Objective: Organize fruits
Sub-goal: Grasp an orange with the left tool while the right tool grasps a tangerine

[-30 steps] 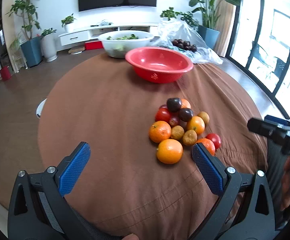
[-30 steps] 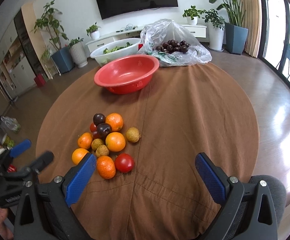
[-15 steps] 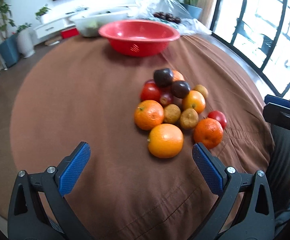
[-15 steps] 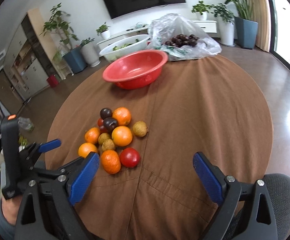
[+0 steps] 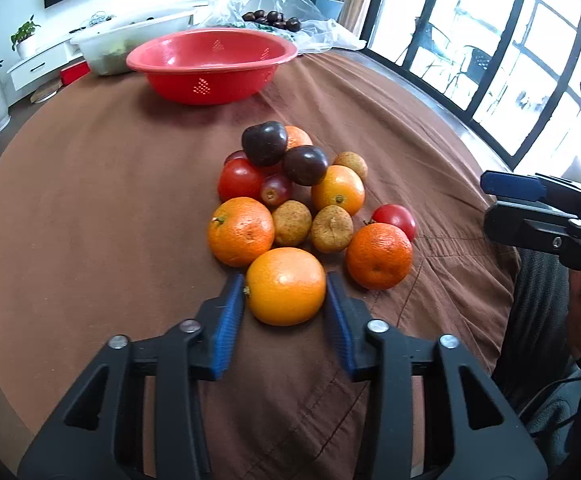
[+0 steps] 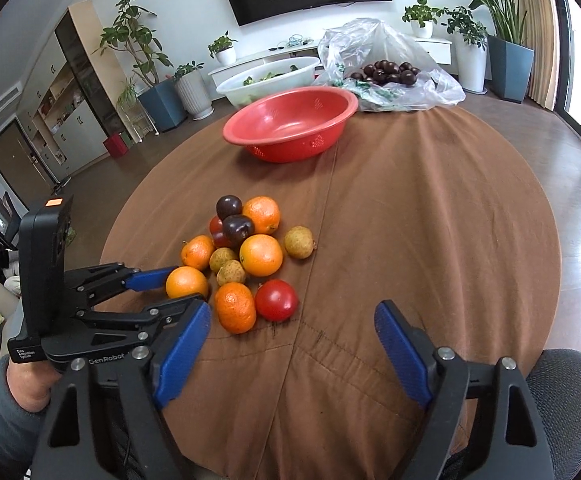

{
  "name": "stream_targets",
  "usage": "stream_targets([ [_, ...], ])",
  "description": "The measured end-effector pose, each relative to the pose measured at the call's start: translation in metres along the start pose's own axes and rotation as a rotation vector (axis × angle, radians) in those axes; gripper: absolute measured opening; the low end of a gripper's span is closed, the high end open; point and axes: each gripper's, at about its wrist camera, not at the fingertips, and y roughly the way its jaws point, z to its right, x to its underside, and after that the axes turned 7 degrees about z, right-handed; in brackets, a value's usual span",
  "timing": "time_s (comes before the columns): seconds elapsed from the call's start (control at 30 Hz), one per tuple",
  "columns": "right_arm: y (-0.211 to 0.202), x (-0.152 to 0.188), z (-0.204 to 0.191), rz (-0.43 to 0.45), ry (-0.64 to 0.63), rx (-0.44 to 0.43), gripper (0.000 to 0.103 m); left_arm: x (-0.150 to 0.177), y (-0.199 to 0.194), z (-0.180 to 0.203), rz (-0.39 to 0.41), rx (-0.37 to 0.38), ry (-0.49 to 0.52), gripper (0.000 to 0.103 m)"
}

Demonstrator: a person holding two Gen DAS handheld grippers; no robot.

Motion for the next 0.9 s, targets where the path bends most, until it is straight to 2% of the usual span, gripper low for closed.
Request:
stream_targets([
  [0.17, 0.004, 0.001, -0.007, -0.019, -0.025, -0.005, 0.078, 0.005, -0.005, 0.002, 0.015, 0.001, -0.008, 0.036],
  [0.37, 0.017, 0.003, -0.026, -0.056, -0.053, -0.060, 0.072, 0.015, -0.022, -0.007, 0.040, 0.004, -0.078, 0.036],
  [0.5, 0.031, 0.003, -0.042, -0.079, -0.108, -0.073, 0.064, 0.021, -0.035, -0.013, 0.068, 0.007, -0.127, 0.036],
  [0.73, 0.053, 0.001, -0.052, -0.140, -0.128, -0.051, 0.053, 0.026, -0.042, -0.021, 0.102, 0.017, -0.166, 0.036],
  [0.9, 0.058, 0.002, -0.059, -0.142, -0.153, -0.005, 0.049, 0.028, -0.044, -0.023, 0.119, 0.022, -0.167, 0.036],
])
